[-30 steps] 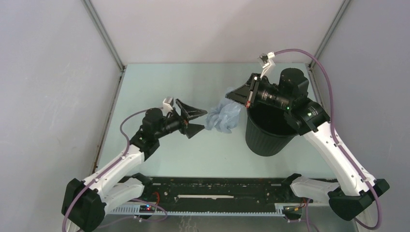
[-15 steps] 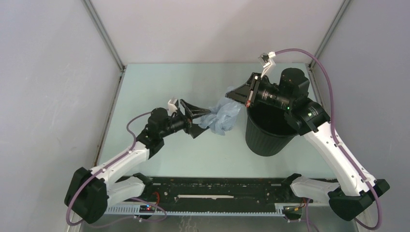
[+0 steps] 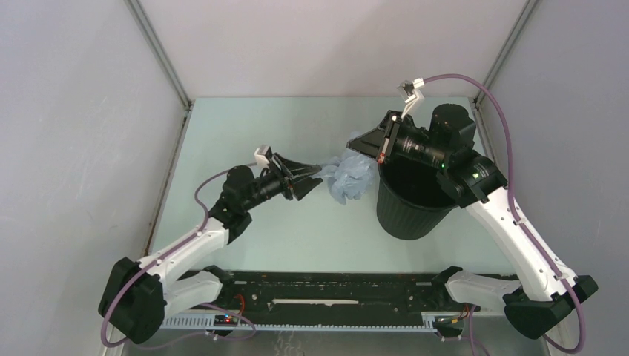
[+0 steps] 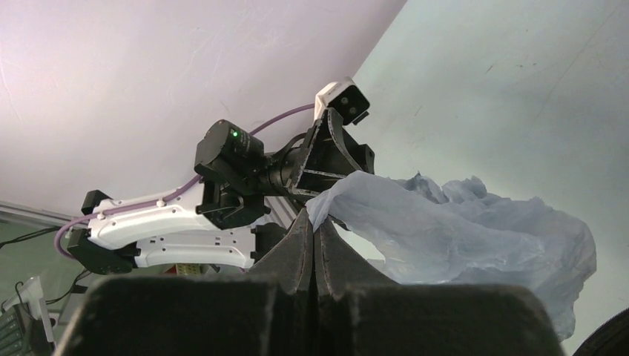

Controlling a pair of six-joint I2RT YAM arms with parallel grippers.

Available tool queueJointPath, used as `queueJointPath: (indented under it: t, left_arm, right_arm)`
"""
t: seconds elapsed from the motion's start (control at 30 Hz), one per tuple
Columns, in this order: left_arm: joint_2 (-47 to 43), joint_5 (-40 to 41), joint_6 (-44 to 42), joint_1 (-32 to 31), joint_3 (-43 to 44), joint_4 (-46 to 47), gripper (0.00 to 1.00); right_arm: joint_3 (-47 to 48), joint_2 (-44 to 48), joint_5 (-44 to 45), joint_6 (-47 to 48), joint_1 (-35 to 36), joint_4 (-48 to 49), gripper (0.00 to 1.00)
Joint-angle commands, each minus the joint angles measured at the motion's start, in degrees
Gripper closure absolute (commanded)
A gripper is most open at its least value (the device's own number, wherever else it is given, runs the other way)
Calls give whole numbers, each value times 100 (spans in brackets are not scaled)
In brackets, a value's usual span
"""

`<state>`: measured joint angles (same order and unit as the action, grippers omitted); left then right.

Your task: Put the trash bags into the trash bin

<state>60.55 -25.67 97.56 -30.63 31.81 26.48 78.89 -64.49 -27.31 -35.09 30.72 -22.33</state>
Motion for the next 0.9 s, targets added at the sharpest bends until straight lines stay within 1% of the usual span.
queueJointPath:
  t: [0.0,0.1,0.23,0.33,0.4,0.5,0.57,0.63,0.67,0.7,0.77,0.8,0.87]
  left_arm:
    - [-110,99,46,-28,-21,250,50]
    - [-32,72,-8,-30,69,249,51]
    - [124,80,5,-25,114,240,48]
    - [180,139,56,-16,135,322,48]
    - [185,150,39,2,164,340,53]
    - [142,167,-75,29,212,208,66]
    - [53,195,-301,67,279,-128,74]
    - [-100,234,-791,161,485,-729,86]
    - [-208,304,-1146,215,670,-1361,90]
    - [-357,422,-1676,257,959,-2070,93]
    - [-554,1062,-2960,277,1713,-3772,99]
    - [-614,1477,-3627,270,2148,-4652,100]
    - [-739,2405,-4709,226,2869,-5988,100]
  right_arm:
    - [-8,152,-37,2,-53,117,100]
    - [-12,169,-33,-2,-49,97,100]
    - [-6,182,-102,-30,-49,123,100]
    - [-6,195,-116,-34,-49,87,100]
    - [-9,213,-102,-7,-48,27,100]
    - [-6,209,-111,49,-49,-68,100]
    - [-6,200,-129,64,-49,-118,100]
    - [-9,208,-151,77,-49,-172,100]
    - [-6,215,-155,76,-49,-206,100]
    - [-8,225,-160,93,-46,-266,100]
    - [-5,198,-143,148,-47,-511,100]
    - [-5,188,-108,193,-37,-657,100]
    - [-1,160,66,383,60,-968,100]
